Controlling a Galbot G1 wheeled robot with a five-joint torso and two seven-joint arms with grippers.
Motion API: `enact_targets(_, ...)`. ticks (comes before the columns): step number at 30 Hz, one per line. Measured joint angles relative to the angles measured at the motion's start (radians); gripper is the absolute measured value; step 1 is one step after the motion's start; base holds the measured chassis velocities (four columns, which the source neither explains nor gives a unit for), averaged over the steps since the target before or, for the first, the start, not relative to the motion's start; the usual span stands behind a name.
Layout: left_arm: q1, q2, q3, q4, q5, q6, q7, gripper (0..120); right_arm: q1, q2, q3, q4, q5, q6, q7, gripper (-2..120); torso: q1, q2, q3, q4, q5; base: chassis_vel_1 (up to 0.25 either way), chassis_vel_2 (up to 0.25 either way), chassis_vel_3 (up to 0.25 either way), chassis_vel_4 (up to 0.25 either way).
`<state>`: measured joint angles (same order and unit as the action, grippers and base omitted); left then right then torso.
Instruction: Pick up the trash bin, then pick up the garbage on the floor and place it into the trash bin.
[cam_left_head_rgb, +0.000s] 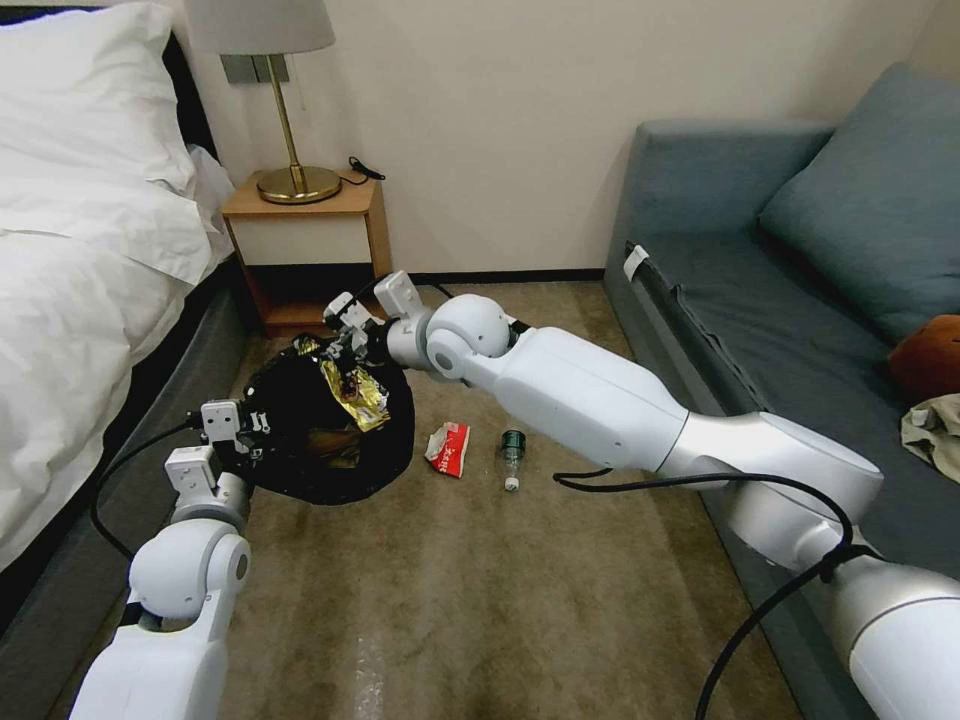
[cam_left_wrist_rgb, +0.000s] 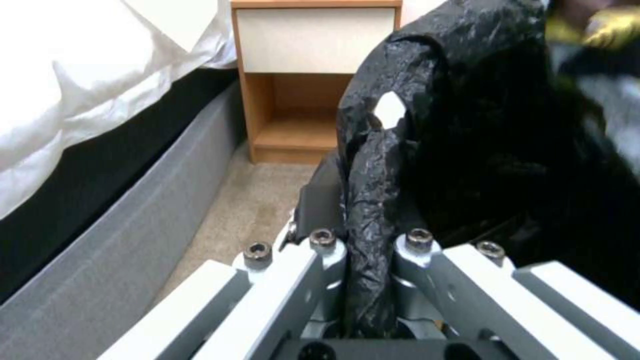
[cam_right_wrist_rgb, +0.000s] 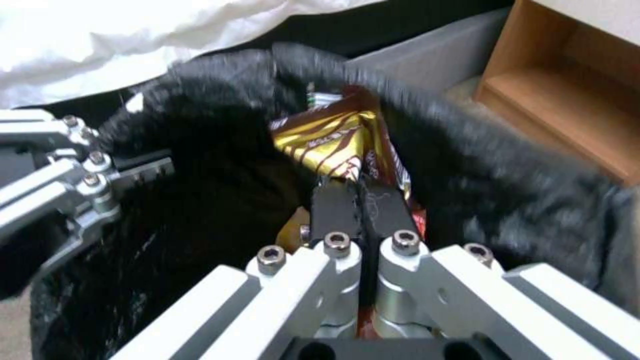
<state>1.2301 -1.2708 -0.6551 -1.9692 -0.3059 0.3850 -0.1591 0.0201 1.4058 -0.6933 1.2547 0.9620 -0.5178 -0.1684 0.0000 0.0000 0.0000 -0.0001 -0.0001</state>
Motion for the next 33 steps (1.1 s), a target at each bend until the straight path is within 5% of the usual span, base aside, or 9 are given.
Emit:
enact_targets(12,0.002,0.002,-0.014,-0.002,-0.005,0.000,-0.002,3,-0.026,-0.004,-0.004,-0.005,-0.011,0.007,0.001,1,0.000,0.000,0.000,0.0001,0.0000,0.000,0.000,0.000,0.000)
enact_targets(33,0.031,0.004,-0.057,-0.030,-0.021,0.008,-0.011,3,-0.040,-0.013,-0.011,0.051,0.026,-0.002,0.025,80,0.000,0.000,0.000,0.0002,0.0001,0.000,0.000,0.000,0.000)
